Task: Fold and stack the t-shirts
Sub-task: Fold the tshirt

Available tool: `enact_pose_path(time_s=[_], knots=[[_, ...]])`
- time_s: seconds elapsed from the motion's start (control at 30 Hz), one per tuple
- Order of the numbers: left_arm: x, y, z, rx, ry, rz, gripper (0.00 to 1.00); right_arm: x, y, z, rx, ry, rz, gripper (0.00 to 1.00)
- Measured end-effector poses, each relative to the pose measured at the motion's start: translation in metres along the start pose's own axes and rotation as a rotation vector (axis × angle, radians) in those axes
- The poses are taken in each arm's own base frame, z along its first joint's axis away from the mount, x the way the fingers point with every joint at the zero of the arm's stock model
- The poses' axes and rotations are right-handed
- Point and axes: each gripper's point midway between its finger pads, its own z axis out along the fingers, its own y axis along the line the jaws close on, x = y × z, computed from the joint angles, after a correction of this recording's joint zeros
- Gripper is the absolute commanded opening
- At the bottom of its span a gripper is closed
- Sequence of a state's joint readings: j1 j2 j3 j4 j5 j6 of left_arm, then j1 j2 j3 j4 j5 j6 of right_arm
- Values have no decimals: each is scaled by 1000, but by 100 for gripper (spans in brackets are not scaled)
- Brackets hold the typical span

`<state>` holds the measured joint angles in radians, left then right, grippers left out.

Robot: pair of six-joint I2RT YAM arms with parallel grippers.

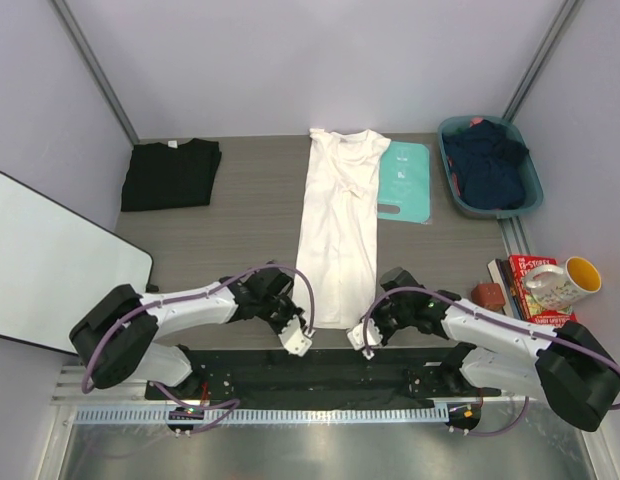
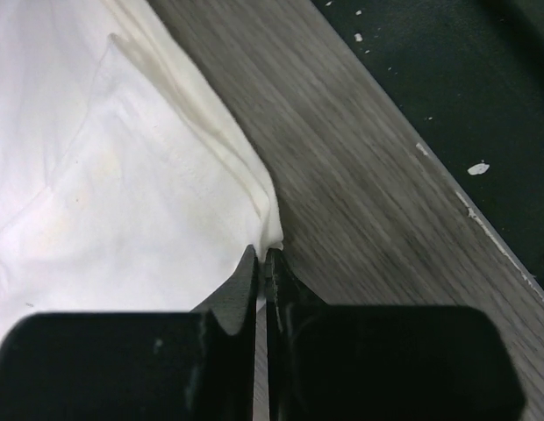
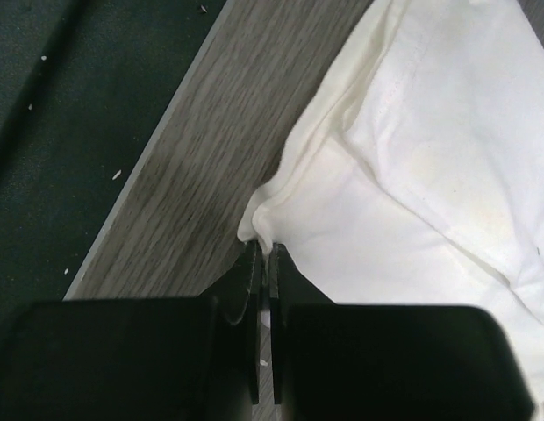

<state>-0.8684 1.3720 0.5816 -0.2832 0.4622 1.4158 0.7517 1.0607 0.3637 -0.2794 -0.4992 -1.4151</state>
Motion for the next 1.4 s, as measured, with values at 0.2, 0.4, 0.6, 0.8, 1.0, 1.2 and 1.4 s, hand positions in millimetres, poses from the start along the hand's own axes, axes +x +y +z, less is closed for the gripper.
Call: enact_pose_path(time_s=[0.2,0.4,0.6,0.8,1.0,1.2,1.4], knots=[[-1,31,-15,-66,38,-78,0,-5,-29,-14,50,34,87,1],[-7,75,-43,-198,53,-95,0,-3,-63,-27,134,92,125,1],[11,92,-58,-251,95,-127,0,19,-75,-32,168,186,170,1],[47,104,-56,-280,151,-184,0,50,-103,-44,303,266,213,1],[70,125,-52,-311,173,-204,0,81,-126,-51,377,318,253,1],[88,162,-54,-359,185,-194,0,100,-156,-55,433,337,260,1],[109,187,-58,-392,194,-186,0,119,-174,-57,472,358,263,1]])
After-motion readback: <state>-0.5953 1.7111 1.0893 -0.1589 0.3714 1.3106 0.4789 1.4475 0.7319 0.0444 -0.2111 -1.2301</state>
